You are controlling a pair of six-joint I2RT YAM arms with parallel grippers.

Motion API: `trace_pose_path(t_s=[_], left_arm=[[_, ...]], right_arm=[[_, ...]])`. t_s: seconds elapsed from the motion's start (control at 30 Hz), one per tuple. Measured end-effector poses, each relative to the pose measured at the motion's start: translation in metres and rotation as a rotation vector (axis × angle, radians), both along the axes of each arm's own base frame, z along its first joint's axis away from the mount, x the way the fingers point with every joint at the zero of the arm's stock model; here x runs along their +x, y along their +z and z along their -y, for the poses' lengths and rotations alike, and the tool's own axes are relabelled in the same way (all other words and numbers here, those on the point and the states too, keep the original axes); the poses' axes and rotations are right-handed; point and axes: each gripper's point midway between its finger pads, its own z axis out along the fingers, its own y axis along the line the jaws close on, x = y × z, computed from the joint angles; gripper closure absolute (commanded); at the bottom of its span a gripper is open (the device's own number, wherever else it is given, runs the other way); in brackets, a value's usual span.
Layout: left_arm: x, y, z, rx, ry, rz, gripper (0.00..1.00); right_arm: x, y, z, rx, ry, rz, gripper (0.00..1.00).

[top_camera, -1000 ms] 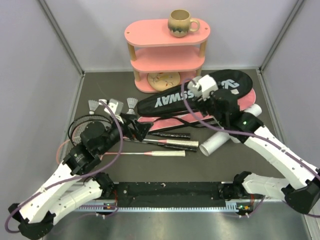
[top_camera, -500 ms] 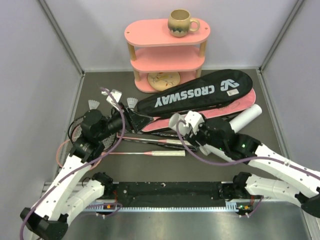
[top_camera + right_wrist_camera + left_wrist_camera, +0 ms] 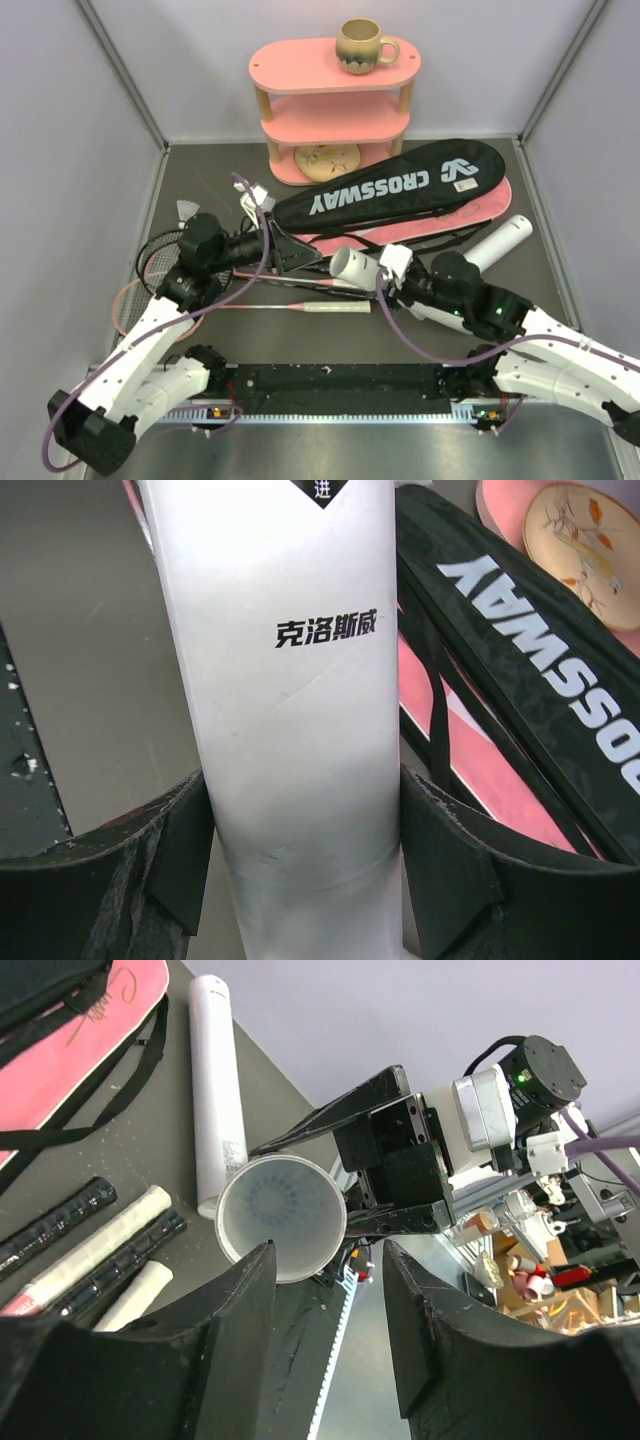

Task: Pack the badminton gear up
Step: Open the lid of the shuttle tube.

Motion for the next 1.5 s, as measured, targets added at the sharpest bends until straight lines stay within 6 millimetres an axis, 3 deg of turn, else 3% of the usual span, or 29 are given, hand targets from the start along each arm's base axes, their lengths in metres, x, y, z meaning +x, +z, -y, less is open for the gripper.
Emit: trace_pose_path(t_s=[0.3,0.5,0.67,0.77,1.0,1.27,1.5], left_arm=[[-0.014,0.01,-0.022,-0.05,0.112,0.136,0.46],[-0.015,0.007,-0.028,-0.052,0.15,0.175,0.4],[-0.018,0.01,-0.027,-0.059,0.13,0.187,0.17],[-0.024,0.011,-0.022,-0.068,0.074,0.185,0.14],[-0.033,0.002,-0.012,-0.051,-0.053,0.13,0.31],[-0.04,0.005,-0.007,-0.067,-0.109,0.122,0.34],[-0.042,0.0,0.006,-0.011,-0.12,0.104,0.47]], right_arm=[[-0.023,0.022,-0.006,0.166,0.119,0.066,0.7],[-0.038,0.055,-0.017,0.314,0.212,0.122,0.7],[-0.043,0.063,-0.022,0.343,0.257,0.135,0.71],[-0.044,0.059,-0.025,0.33,0.271,0.126,0.72],[-0.046,0.058,-0.026,0.317,0.287,0.138,0.72],[-0.045,0.053,-0.025,0.293,0.29,0.143,0.73],[-0.045,0.043,-0.026,0.248,0.297,0.145,0.73]])
